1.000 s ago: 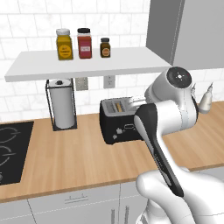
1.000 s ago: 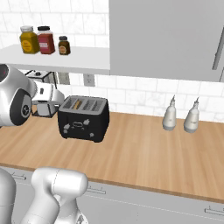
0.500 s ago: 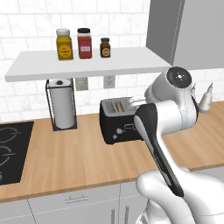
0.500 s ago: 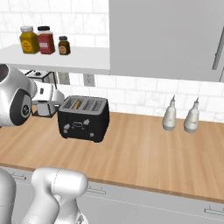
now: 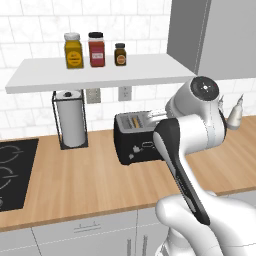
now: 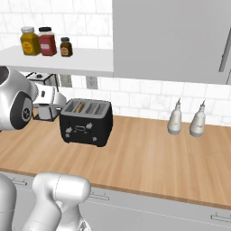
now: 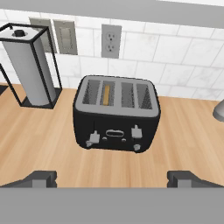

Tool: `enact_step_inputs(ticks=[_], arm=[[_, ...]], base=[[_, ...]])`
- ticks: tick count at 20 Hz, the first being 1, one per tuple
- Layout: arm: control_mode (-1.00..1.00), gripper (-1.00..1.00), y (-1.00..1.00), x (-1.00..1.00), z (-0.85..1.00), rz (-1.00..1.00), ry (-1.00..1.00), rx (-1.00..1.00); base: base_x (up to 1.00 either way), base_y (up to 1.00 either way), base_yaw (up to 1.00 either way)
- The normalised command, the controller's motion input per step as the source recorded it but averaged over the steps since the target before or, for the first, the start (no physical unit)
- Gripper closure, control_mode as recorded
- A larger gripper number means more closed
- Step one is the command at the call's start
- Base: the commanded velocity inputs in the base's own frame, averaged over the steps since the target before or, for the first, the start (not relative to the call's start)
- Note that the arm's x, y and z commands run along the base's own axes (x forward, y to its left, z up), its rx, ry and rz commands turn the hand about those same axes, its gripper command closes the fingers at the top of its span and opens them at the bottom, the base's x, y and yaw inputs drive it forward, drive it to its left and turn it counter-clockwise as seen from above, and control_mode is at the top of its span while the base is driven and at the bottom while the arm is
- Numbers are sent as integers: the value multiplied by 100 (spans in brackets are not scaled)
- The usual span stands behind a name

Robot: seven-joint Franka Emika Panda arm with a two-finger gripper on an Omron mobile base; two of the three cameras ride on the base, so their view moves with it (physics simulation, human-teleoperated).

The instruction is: Start the toaster. Once the lever pops up, take the bread to the plate on the dining counter.

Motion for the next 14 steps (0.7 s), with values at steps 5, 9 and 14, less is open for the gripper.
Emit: enact_step_inputs(ticks=[5,9,14], arm=[[-100,-100,0,0,0,0,0,0],[-100,-100,0,0,0,0,0,0],[-100,-100,0,0,0,0,0,0]], base=[[0,0,0],[0,0,0],[0,0,0]])
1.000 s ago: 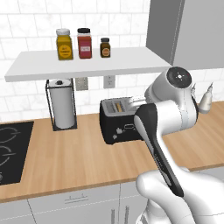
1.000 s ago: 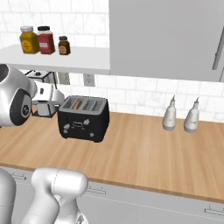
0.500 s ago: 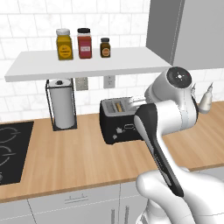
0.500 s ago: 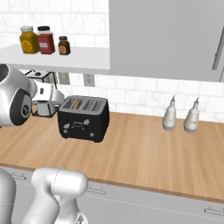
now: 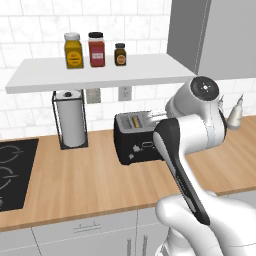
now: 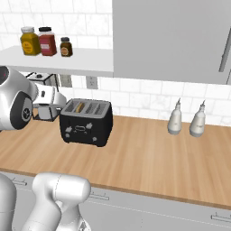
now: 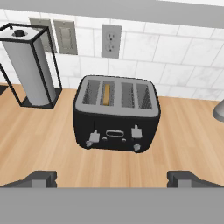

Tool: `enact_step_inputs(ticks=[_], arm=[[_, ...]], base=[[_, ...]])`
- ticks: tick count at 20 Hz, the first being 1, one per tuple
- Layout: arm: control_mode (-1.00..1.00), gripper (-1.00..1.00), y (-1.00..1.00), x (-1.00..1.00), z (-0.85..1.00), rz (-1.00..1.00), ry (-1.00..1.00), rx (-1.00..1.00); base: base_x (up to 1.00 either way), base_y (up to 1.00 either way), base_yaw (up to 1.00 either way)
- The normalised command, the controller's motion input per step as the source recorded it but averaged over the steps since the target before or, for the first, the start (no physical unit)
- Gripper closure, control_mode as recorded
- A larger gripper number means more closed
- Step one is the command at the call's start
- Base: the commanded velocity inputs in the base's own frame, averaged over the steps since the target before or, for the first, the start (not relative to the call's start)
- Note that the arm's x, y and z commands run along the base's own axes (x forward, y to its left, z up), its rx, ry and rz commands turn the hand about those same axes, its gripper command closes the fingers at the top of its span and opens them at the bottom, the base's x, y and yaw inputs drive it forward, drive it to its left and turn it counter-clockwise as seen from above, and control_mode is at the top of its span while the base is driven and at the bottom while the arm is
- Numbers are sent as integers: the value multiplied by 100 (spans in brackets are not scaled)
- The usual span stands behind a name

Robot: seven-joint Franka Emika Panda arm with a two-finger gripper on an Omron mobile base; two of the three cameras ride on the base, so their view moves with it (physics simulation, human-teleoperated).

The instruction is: Start the toaster. Once the lever pops up, take the bread to the plate on the dining counter.

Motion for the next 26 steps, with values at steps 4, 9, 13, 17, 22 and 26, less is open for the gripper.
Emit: enact_step_inputs(ticks=[4,9,13,17,22,26], arm=[[-100,-100,0,0,0,0,0,0],[-100,-100,0,0,0,0,0,0],[-100,-100,0,0,0,0,0,0],[-100,-100,0,0,0,0,0,0],[-100,-100,0,0,0,0,0,0],[-100,-100,0,0,0,0,0,0]], base=[[0,0,0],[0,0,0],[0,0,0],[0,0,0],[0,0,0],[0,0,0]])
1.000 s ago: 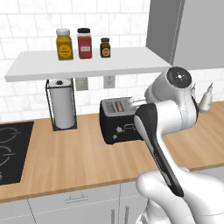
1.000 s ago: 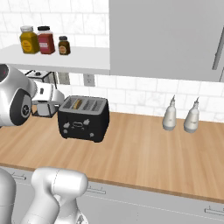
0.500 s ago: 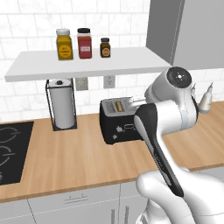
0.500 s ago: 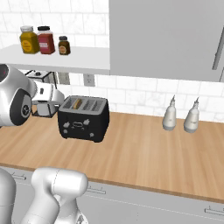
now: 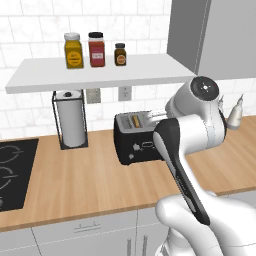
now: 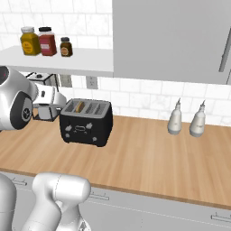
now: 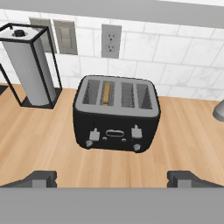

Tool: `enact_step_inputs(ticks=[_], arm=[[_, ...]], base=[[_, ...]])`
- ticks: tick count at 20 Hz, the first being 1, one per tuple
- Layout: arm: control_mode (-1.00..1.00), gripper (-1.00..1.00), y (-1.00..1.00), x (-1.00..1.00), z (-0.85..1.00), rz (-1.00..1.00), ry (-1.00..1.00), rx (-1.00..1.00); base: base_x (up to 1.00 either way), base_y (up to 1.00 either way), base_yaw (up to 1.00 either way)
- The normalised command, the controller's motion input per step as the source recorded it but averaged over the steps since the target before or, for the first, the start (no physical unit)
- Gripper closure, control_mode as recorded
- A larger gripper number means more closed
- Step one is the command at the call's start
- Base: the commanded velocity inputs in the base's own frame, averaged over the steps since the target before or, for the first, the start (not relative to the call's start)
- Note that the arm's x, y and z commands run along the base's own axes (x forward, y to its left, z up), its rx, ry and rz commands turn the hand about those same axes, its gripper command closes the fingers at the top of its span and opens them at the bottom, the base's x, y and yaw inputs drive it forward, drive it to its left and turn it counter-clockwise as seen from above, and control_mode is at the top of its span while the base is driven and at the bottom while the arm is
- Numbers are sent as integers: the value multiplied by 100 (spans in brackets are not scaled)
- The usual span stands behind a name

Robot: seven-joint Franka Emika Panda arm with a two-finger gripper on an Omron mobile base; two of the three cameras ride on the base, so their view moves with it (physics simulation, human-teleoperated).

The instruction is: Start the toaster. Once the lever pops up, take the bread to the plate on the dining counter.

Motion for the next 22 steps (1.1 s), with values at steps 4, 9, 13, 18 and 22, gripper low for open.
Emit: enact_step_inputs(ticks=[4,9,13,18,22], arm=[[-100,-100,0,0,0,0,0,0],[-100,-100,0,0,0,0,0,0],[-100,-100,0,0,0,0,0,0],[-100,-100,0,0,0,0,0,0],[-100,-100,0,0,0,0,0,0]], base=[[0,0,0],[0,0,0],[0,0,0],[0,0,0],[0,0,0]])
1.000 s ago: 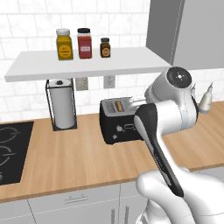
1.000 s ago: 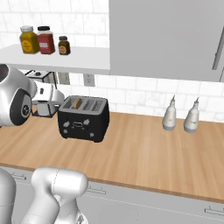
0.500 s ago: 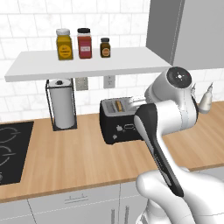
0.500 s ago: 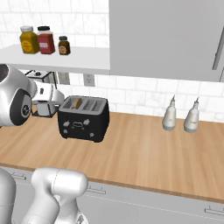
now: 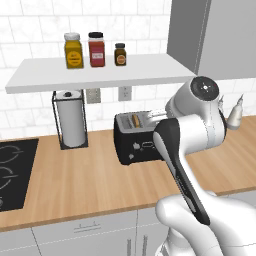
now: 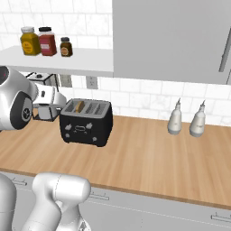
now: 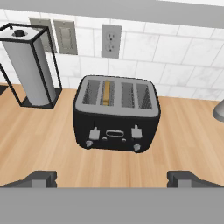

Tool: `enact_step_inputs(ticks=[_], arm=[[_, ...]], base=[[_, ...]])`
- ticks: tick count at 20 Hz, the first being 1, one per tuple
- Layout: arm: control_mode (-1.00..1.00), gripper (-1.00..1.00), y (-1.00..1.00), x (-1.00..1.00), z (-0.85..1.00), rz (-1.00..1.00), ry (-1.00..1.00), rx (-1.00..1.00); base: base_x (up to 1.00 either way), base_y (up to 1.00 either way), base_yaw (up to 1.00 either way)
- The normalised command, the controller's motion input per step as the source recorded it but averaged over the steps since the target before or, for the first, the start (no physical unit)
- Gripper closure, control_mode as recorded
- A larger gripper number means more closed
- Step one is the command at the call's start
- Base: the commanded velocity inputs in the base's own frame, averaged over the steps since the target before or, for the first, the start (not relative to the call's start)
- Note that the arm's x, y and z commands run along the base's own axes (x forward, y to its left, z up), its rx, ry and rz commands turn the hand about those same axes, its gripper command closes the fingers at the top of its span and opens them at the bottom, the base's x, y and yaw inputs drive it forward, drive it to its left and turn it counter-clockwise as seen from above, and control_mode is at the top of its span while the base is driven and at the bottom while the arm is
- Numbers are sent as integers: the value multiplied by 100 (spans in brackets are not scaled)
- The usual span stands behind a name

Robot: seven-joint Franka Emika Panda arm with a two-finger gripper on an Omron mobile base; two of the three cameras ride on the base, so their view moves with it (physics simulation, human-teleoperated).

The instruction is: Start the toaster. Once the lever pops up, take the bread to the plate on the dining counter.

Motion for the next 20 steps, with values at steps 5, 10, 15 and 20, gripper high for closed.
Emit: enact_step_inputs(ticks=[5,10,15,20], arm=[[-100,-100,0,0,0,0,0,0],[-100,-100,0,0,0,0,0,0],[-100,-100,0,0,0,0,0,0],[-100,-100,0,0,0,0,0,0]], base=[[0,0,0],[0,0,0],[0,0,0],[0,0,0]])
